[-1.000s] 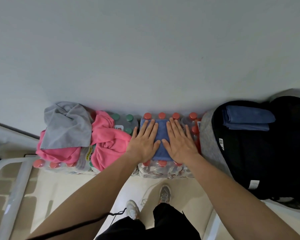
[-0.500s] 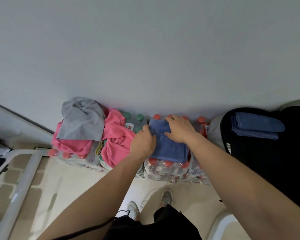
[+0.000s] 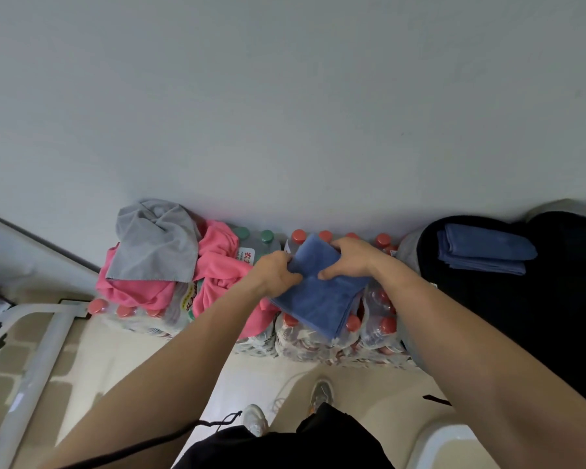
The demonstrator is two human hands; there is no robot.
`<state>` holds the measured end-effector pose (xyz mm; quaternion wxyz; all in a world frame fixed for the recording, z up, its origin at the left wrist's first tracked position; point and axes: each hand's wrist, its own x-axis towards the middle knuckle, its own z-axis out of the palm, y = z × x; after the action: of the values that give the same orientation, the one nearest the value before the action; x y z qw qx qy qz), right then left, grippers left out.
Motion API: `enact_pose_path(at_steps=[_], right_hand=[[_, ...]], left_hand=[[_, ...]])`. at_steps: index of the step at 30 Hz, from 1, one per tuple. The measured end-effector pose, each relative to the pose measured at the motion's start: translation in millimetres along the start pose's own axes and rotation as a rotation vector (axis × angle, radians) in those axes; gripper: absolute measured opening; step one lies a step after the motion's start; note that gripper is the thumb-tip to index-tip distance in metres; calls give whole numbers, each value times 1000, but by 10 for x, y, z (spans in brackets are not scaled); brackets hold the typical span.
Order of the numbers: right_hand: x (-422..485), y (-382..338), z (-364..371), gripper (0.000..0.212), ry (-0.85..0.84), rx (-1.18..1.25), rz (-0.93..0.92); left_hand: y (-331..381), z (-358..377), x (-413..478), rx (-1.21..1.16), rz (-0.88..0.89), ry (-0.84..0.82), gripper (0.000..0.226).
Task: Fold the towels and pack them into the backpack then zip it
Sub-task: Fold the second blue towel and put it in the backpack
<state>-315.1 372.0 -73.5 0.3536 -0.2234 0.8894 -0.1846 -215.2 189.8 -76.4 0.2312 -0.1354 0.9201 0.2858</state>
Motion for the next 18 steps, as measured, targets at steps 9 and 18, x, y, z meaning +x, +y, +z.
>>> enact_pose_path(at_steps=[9,18], right_hand=[[-6,158,-61,48,111,359,-60],[34,392,59,30,184,494,121]], left_hand=[[41,-274,193,123,222,59,35],[-91,-11,187,-368,-153,107,23]])
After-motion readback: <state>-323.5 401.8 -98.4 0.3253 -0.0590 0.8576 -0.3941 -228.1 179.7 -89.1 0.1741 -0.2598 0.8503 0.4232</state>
